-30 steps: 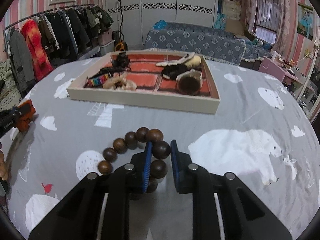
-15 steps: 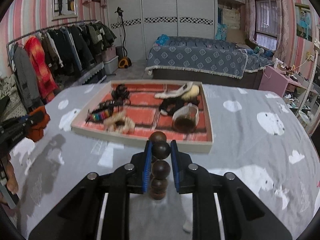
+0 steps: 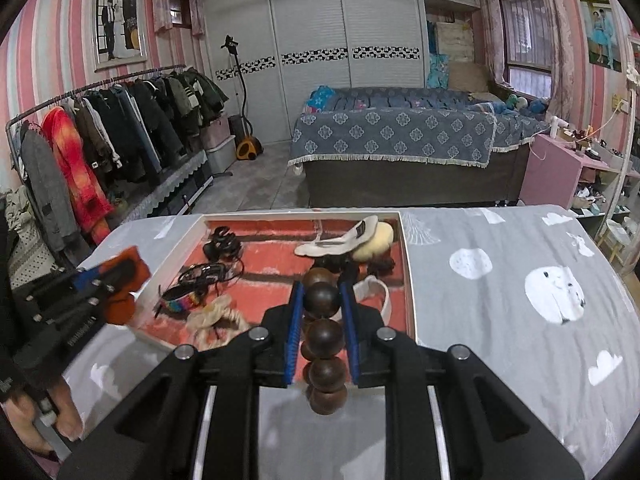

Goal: Organize jewelry
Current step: 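Carry the orange scrunchie with the left tool while the right tool carries the bead bracelet to the tray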

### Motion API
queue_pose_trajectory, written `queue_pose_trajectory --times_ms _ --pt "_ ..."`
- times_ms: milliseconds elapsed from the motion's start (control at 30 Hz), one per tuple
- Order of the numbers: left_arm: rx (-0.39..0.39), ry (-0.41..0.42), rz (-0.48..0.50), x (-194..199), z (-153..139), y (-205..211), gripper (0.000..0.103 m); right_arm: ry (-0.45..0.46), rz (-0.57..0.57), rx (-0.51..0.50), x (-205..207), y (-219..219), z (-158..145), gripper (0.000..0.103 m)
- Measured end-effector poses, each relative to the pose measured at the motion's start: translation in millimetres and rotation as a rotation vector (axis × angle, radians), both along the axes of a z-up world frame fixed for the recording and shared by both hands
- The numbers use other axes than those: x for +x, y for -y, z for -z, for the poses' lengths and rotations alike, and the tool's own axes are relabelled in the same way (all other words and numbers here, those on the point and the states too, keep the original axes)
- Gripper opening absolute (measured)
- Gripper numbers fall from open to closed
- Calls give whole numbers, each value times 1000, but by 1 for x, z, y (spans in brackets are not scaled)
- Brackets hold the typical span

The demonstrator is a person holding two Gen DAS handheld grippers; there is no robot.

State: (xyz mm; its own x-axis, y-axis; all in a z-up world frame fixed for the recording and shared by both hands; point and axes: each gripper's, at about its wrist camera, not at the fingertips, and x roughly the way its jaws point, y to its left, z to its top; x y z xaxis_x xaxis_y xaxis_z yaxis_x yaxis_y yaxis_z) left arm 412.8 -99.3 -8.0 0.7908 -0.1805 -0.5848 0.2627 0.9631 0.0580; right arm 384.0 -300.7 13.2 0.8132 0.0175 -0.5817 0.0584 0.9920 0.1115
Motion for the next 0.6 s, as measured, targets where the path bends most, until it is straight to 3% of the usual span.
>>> queue_pose_trajectory --times_ms 300,600 --pt "36 -10 30 33 34 26 12 -30 19 -11 34 14 27 19" --pt "37 -51 6 55 53 16 13 -46 26 -17 60 15 44 19"
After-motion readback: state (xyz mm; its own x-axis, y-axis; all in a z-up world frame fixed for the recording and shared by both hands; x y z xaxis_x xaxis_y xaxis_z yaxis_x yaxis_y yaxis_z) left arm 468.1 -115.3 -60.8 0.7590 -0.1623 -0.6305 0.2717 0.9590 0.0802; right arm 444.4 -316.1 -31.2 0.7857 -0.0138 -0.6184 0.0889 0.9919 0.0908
